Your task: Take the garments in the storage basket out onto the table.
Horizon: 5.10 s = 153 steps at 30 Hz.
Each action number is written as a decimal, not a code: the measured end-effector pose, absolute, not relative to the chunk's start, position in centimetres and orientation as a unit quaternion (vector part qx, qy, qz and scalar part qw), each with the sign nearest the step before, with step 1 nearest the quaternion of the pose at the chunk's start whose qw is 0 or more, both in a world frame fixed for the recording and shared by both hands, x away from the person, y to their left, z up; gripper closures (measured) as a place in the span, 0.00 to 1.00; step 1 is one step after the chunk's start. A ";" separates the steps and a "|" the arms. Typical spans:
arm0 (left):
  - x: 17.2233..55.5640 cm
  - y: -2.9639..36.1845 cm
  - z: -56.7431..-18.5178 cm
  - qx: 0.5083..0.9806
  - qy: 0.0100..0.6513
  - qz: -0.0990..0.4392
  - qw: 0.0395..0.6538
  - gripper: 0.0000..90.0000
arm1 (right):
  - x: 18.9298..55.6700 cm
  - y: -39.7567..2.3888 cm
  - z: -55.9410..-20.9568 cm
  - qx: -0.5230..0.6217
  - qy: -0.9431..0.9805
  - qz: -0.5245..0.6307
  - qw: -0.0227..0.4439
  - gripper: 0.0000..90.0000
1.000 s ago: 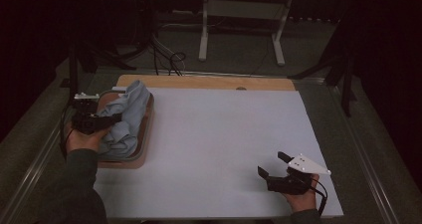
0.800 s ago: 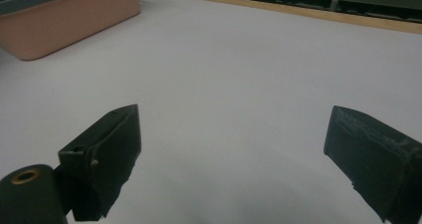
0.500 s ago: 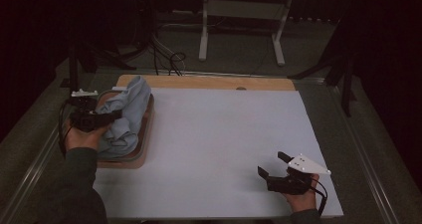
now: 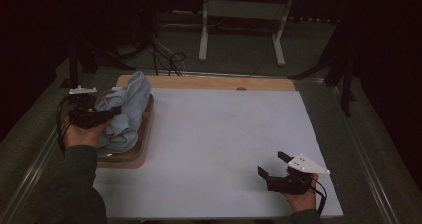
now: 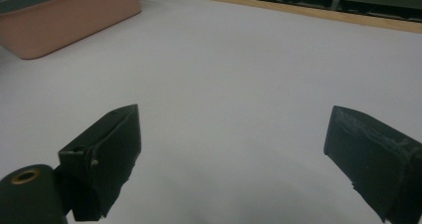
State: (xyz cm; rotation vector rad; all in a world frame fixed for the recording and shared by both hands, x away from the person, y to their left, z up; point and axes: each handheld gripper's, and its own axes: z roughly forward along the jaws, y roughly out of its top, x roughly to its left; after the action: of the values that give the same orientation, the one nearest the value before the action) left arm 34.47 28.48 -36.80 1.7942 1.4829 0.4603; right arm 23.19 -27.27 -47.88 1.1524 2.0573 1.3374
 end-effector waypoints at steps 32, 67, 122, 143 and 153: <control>34.0 28.9 -35.3 0.683 0.567 0.170 0.428 0.69 | 23.2 -27.3 -47.9 0.416 0.742 0.481 0.214 0.09; 34.3 24.6 -33.0 0.688 0.517 0.158 0.483 0.69 | 23.2 -27.3 -47.9 0.415 0.742 0.481 0.214 0.09; 36.2 15.8 -35.7 0.717 0.473 0.093 0.503 0.68 | 23.3 -27.2 -47.9 0.413 0.744 0.481 0.212 0.09; 36.5 11.1 -37.3 0.741 0.462 0.105 0.476 0.14 | 23.3 -27.2 -47.9 0.411 0.746 0.480 0.211 0.09; 35.7 12.8 -38.0 0.744 0.460 0.119 0.470 0.01 | 23.3 -27.0 -47.9 0.409 0.749 0.477 0.210 0.09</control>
State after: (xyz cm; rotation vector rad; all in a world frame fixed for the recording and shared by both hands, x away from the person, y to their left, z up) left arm 35.67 12.84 -38.04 1.8233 1.1287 0.2913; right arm 23.27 -27.01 -47.95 1.1373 2.0827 1.3275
